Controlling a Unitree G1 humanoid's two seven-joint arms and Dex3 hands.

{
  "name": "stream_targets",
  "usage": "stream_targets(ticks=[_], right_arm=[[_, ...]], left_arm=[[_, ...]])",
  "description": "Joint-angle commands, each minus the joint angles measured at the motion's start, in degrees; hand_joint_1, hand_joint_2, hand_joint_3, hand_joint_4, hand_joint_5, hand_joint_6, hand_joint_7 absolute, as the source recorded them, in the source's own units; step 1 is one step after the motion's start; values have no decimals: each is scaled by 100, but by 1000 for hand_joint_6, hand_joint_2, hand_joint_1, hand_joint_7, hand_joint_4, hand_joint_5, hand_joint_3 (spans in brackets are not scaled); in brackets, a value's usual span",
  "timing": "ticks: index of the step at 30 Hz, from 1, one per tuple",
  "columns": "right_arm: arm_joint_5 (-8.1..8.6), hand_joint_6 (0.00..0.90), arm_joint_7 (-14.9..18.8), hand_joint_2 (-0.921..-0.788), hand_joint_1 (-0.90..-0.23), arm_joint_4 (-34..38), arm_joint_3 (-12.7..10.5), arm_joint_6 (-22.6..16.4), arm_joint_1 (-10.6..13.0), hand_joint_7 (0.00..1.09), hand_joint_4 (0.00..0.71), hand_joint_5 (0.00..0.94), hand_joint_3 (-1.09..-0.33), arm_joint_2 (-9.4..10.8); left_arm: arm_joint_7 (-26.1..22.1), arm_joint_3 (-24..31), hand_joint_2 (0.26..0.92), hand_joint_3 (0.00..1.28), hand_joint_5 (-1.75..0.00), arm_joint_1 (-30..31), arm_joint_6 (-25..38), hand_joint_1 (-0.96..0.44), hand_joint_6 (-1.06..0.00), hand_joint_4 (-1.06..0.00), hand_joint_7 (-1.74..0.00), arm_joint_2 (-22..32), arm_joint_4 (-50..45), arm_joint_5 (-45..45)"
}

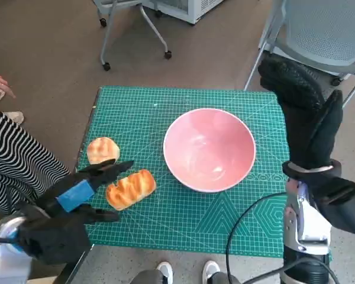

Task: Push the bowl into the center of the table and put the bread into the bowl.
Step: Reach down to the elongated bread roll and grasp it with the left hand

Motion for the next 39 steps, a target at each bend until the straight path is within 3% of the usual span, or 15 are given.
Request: stream_targets(ticks=[1,17,22,25,33,34,35,37,39], right_arm=[[-9,152,-49,-921,-729,-26,-15,99,162,549,273,4,-641,15],[-65,140,-70,-921,-731,-90,4,139,262,540,268,1,-657,0],[-85,137,-82,-921,-733,-121,19,148,298,539,264,0,-656,-5],[-66,133,-70,-921,-737,-114,17,145,309,537,263,0,-656,-8],[-48,123,-58,-921,-743,-147,17,138,341,535,263,0,-660,-12],[-55,123,-60,-921,-742,-151,16,130,346,535,263,0,-664,-13],[-62,122,-63,-921,-741,-156,16,124,352,536,263,0,-668,-14],[-70,122,-64,-921,-739,-160,15,115,360,536,263,0,-672,-16],[-75,122,-59,-921,-737,-147,12,97,364,537,263,0,-676,-20]], left_arm=[[94,-242,920,8,0,-54,84,-465,-290,-191,-9,-164,214,141],[867,-872,921,15,-3,-354,-273,-405,-296,-198,-6,-675,1229,862],[1036,-973,921,20,-19,-397,-268,-369,-327,-259,-16,-825,1400,1003],[1180,-1037,920,26,-19,-417,-294,-321,-390,-380,-26,-886,1521,1123],[1632,-1105,920,9,-60,-520,-779,-114,-688,-808,-91,-873,1975,1368],[1695,-1090,920,35,-437,-539,-892,-73,-626,-797,-495,-858,2037,1368],[1742,-1075,920,50,-698,-552,-983,-46,-596,-785,-735,-849,2087,1370],[1809,-1047,920,55,-927,-574,-1146,-23,-589,-777,-919,-827,2168,1362],[1865,-1028,921,52,-1051,-611,-1293,-11,-598,-772,-997,-808,2259,1355]])
